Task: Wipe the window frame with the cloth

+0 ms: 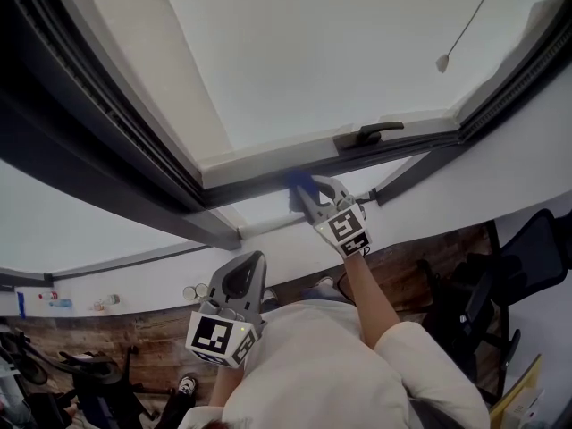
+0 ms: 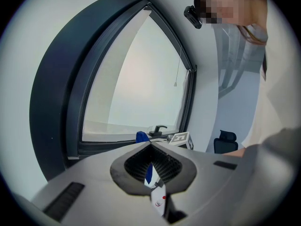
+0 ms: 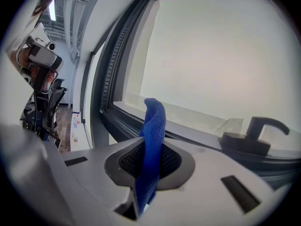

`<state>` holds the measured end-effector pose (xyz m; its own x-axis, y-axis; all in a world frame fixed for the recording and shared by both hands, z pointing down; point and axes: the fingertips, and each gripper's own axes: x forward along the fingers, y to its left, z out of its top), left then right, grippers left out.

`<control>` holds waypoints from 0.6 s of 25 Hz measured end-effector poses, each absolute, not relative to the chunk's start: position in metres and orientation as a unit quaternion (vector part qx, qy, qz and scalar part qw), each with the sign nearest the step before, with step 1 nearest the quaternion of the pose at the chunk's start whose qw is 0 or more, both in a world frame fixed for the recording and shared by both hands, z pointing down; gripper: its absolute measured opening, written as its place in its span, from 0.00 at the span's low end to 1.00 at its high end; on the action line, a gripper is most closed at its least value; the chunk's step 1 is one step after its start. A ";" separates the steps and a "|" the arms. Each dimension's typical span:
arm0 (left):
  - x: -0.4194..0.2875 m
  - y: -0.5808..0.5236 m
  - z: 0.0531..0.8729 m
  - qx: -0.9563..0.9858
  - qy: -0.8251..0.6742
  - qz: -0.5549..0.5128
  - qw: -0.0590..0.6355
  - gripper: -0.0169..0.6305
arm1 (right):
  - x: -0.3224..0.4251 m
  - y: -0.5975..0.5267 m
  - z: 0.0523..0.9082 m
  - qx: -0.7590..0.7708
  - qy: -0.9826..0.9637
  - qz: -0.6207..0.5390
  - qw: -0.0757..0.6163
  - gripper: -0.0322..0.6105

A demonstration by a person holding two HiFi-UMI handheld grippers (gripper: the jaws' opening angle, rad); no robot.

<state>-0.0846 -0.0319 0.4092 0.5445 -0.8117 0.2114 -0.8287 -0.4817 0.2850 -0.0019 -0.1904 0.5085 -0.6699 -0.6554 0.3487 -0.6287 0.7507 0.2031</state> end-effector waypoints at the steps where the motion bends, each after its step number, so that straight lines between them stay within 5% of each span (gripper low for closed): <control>1: -0.083 -0.033 0.409 0.861 -0.475 0.024 0.178 0.04 | 0.003 -0.192 0.509 0.356 -0.912 -0.032 0.204 0.12; 15: -0.068 -0.037 0.409 0.865 -0.467 0.028 0.179 0.04 | 0.071 -0.210 0.507 0.404 -0.891 -0.015 0.204 0.12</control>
<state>-0.0677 -0.0373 0.4091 0.5613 -0.7988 0.2162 -0.8190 -0.4987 0.2837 0.0712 -0.2100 0.5069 -0.5894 -0.7270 0.3523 -0.7150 0.6724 0.1915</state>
